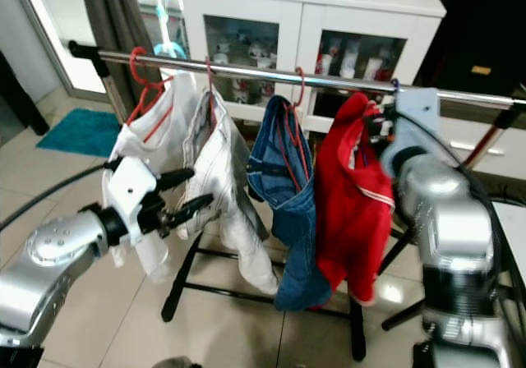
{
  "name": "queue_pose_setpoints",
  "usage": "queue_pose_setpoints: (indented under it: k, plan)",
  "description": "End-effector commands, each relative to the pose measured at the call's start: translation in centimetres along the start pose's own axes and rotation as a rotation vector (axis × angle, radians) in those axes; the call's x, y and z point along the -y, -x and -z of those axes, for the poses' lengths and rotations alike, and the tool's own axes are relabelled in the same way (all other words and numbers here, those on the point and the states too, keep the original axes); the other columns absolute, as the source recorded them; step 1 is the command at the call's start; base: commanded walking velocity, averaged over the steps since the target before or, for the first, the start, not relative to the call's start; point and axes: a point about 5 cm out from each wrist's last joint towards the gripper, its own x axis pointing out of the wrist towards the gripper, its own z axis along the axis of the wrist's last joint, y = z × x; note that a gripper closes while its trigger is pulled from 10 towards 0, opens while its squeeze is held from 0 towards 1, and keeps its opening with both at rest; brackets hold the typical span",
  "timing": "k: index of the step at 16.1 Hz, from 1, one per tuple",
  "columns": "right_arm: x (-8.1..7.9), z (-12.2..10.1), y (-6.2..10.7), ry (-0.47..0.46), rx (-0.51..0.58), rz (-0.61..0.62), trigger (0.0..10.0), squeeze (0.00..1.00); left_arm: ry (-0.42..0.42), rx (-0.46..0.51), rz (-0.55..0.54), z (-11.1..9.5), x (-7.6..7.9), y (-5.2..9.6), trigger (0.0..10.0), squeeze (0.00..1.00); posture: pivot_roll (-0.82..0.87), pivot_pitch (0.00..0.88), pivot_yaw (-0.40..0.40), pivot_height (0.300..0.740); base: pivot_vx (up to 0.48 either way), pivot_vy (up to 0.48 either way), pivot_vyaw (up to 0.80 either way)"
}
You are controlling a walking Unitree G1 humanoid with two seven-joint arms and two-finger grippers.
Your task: Hang hanger
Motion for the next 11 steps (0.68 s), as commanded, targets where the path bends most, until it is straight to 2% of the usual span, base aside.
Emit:
queue_pose_setpoints:
  k: [1,2,3,4,5,6,7,11]
  plan:
    - [0.5,0.5,-0.5,-0.006,-0.048,0.001,10.0,0.0,-0.011,0.002,0.026,-0.3,0.2,-0.3,10.0,0.0,0.03,0.0,0.004,0.74,0.0,0.0,0.0]
    - [0.8,0.8,-1.0,0.001,-0.075,0.001,10.0,0.0,-0.013,0.002,0.033,-0.4,0.2,-0.4,10.0,0.0,0.03,0.0,0.002,0.74,0.0,0.0,0.0]
    - [1.0,1.0,-1.5,0.004,-0.097,-0.003,10.0,0.65,-0.016,0.002,0.041,-0.4,0.2,-0.4,10.0,0.0,0.03,0.0,0.0,0.74,0.0,0.0,0.0]
    - [1.2,1.3,-2.1,0.01,-0.125,-0.012,10.0,0.66,-0.018,0.0,0.047,-0.4,0.2,-0.4,10.0,0.0,0.04,0.0,-0.002,0.74,0.0,0.0,0.0]
    - [1.5,1.4,-2.7,0.019,-0.144,-0.006,10.0,0.6,-0.019,-0.001,0.051,-0.4,0.2,-0.3,10.0,0.0,0.04,0.0,-0.004,0.74,0.0,0.0,0.0]
    - [1.7,1.4,-3.0,0.021,-0.147,-0.004,10.0,0.44,-0.019,-0.001,0.052,-0.4,0.2,-0.3,10.0,0.0,0.04,0.0,-0.003,0.74,0.0,0.0,0.0]
    - [2.0,1.4,-3.4,0.035,-0.148,0.003,10.0,0.0,-0.019,-0.003,0.054,-0.4,0.3,-0.3,10.0,0.0,0.04,0.0,-0.002,0.74,0.0,0.0,0.0]
    - [2.9,1.2,-4.8,0.041,-0.145,-0.009,10.0,0.0,-0.021,-0.009,0.068,-0.4,0.3,-0.2,10.0,0.0,0.04,0.0,-0.001,0.74,0.0,0.0,0.0]
